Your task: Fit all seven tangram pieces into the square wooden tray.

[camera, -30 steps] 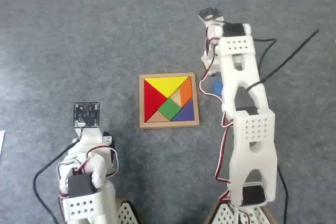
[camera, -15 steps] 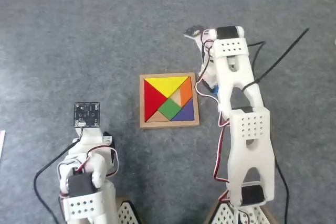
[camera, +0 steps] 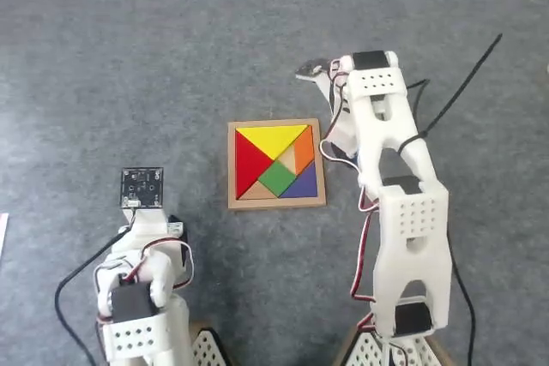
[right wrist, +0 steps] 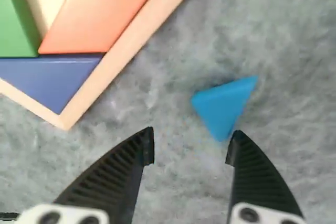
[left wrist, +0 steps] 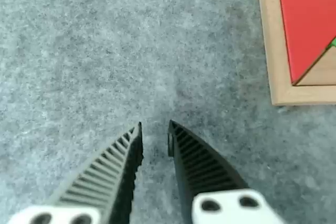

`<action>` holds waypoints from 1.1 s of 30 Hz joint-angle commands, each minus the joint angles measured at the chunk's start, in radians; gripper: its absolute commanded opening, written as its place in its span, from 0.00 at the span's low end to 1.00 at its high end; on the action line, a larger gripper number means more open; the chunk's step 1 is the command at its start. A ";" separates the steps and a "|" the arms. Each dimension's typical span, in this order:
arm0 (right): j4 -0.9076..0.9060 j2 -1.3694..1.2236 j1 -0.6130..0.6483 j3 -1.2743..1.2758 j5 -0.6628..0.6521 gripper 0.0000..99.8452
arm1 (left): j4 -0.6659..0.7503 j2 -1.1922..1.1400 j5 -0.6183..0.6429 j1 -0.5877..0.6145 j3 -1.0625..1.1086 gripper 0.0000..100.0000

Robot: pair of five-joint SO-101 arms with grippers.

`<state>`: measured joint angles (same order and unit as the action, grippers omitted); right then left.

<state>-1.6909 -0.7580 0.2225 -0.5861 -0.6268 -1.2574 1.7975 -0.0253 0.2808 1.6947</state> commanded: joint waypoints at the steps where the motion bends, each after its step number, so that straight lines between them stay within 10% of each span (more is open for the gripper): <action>1: 0.050 0.094 -0.010 0.038 -0.017 0.23 | -0.003 0.018 0.000 -0.003 -0.012 0.08; 33: 0.274 0.024 -0.012 0.141 0.057 0.22 | -0.003 0.018 0.000 -0.003 -0.012 0.08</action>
<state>-1.4484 -0.7396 0.2225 -0.4373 -0.5700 -1.2574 1.7975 -0.0253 0.2808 1.6947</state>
